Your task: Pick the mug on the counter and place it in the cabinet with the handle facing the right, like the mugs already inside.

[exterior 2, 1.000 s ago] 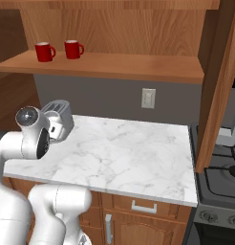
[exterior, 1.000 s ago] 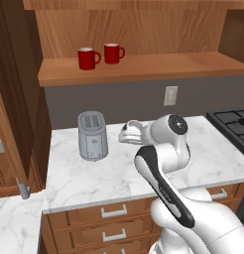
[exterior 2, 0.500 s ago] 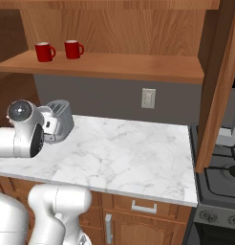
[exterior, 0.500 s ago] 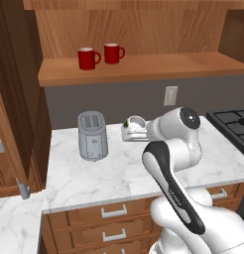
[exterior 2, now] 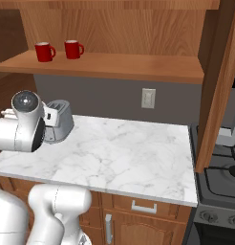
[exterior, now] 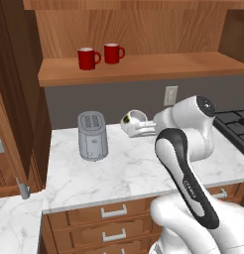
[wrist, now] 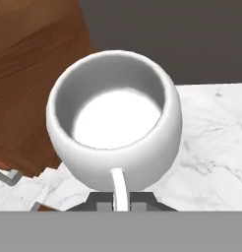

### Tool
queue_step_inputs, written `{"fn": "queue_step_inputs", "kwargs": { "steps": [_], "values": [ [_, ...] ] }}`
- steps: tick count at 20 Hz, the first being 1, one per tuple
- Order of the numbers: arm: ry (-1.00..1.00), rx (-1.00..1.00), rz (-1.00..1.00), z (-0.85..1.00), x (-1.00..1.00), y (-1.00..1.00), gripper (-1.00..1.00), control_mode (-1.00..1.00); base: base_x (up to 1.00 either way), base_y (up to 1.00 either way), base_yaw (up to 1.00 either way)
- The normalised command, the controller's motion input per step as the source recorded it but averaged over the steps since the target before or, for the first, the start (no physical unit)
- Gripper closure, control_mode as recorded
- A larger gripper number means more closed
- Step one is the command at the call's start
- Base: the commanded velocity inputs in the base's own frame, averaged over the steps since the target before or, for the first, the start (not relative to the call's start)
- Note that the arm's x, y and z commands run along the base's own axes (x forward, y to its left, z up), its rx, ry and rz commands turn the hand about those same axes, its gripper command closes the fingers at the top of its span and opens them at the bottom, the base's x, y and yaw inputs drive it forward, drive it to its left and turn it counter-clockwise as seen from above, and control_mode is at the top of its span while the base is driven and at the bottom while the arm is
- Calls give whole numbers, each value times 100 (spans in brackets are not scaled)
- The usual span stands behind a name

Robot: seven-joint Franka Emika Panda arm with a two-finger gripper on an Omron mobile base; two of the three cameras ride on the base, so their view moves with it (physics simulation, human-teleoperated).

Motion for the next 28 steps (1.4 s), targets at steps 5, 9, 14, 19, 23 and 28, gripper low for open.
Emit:
{"fn": "queue_step_inputs", "kwargs": {
  "steps": [5,9,14,19,23,28],
  "values": [
    [0,0,13,37,-21,0,100,-100,0,0,0],
    [0,0,12,42,-42,0,100,-100,0,0,0],
    [0,-1,11,31,-45,0,100,-100,0,0,0],
    [0,-2,9,25,-43,0,100,-100,0,0,0],
    [0,0,10,21,-13,-9,100,-100,0,0,0],
    [0,0,9,22,-1,-18,100,-100,0,0,0]
  ]
}}
